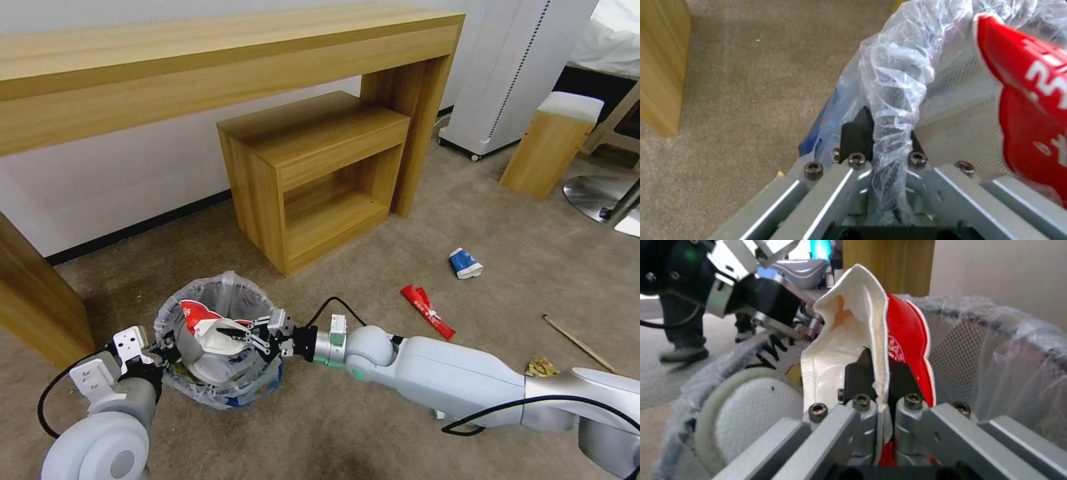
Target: Pick up the trash bin and place the garbage on the floor into it.
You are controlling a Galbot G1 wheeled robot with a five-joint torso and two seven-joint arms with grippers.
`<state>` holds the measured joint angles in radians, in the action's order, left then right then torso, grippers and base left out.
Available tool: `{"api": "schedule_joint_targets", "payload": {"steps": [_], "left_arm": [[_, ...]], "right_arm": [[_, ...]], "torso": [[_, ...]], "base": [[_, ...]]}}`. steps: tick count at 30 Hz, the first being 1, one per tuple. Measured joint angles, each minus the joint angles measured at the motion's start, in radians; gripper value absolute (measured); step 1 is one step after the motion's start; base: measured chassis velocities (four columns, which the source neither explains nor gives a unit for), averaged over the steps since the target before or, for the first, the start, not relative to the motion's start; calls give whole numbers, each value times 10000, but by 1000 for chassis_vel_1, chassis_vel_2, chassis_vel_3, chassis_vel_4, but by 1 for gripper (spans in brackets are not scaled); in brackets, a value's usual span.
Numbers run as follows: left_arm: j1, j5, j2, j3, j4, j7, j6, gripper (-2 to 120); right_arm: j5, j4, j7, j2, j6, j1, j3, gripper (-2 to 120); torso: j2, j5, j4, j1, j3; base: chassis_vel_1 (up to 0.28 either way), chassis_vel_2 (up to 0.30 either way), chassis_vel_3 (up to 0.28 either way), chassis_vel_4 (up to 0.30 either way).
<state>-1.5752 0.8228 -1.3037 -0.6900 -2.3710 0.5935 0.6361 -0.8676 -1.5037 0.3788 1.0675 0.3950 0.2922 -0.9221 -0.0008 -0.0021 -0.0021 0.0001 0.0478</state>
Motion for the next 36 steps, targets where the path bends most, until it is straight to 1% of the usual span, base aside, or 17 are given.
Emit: {"api": "schedule_joint_targets", "payload": {"steps": [4,7,8,11,12,15,16,18,20,22,24,26,28,29,31,32,36], "left_arm": [[-52,0,1,-8,-86,-14,1,1],[-131,-18,-4,-5,-166,-28,2,1],[-131,-18,-4,-5,-166,-28,2,1],[-188,-34,-7,-4,-255,-42,3,1],[-188,-34,-7,-4,-255,-42,3,1],[-200,-33,20,-17,-271,-48,2,1],[-200,-33,20,-17,-271,-48,2,1],[-202,-24,31,-17,-275,-57,2,1],[-196,-22,35,-17,-275,-58,3,1],[-175,-17,47,-18,-259,-59,2,1],[-161,-9,48,-13,-217,-66,2,1],[-147,-6,51,-13,-192,-72,2,1],[-113,7,61,-12,-147,-79,-3,1],[-113,7,61,-12,-147,-79,-3,1],[-86,17,74,-18,-66,-80,-6,1],[-78,17,75,-24,-33,-80,-6,1],[-31,17,76,-29,96,-80,-12,1]], "right_arm": [[98,124,-89,27,-11,16,-37,0],[174,226,-118,31,-12,78,-63,13],[174,226,-118,31,-12,78,-63,13],[232,282,-125,43,-12,150,-71,26],[232,282,-125,43,-12,150,-71,26],[238,283,-120,14,-10,183,-32,39],[238,283,-120,14,-10,183,-32,39],[231,237,-74,-27,-10,193,6,51],[220,218,-56,-39,-10,195,16,54],[191,161,-39,-49,-12,217,71,67],[166,99,-42,-48,-12,260,96,75],[139,57,-47,-50,-12,275,111,78],[97,-26,-71,-44,-13,313,174,88],[97,-26,-71,-44,-13,313,174,88],[38,-141,-130,-35,-13,339,279,97],[8,-199,-148,-36,-15,344,324,99],[-218,-599,-297,-34,-55,351,595,100]], "torso": [[0,0,0,0,0],[0,0,0,0,0],[0,0,0,0,0],[0,0,0,0,0],[0,0,0,0,0],[0,1,0,0,0],[0,1,0,0,0],[0,0,0,0,0],[0,1,0,0,0],[0,1,0,0,0],[0,1,0,0,0],[0,0,0,-1,0],[0,0,0,0,0],[0,0,0,0,0],[-1,0,0,0,0],[0,1,0,0,0],[0,0,0,0,0]], "base": [[0,0,0,0],[0,0,0,0],[0,0,0,0],[0,0,0,0],[0,0,0,0],[0,0,0,0],[0,0,0,0],[0,0,0,0],[0,0,0,0],[0,0,0,0],[0,0,0,0],[0,0,0,0],[0,0,0,0],[0,0,0,0],[0,0,0,0],[0,0,0,0],[0,0,0,0]]}}
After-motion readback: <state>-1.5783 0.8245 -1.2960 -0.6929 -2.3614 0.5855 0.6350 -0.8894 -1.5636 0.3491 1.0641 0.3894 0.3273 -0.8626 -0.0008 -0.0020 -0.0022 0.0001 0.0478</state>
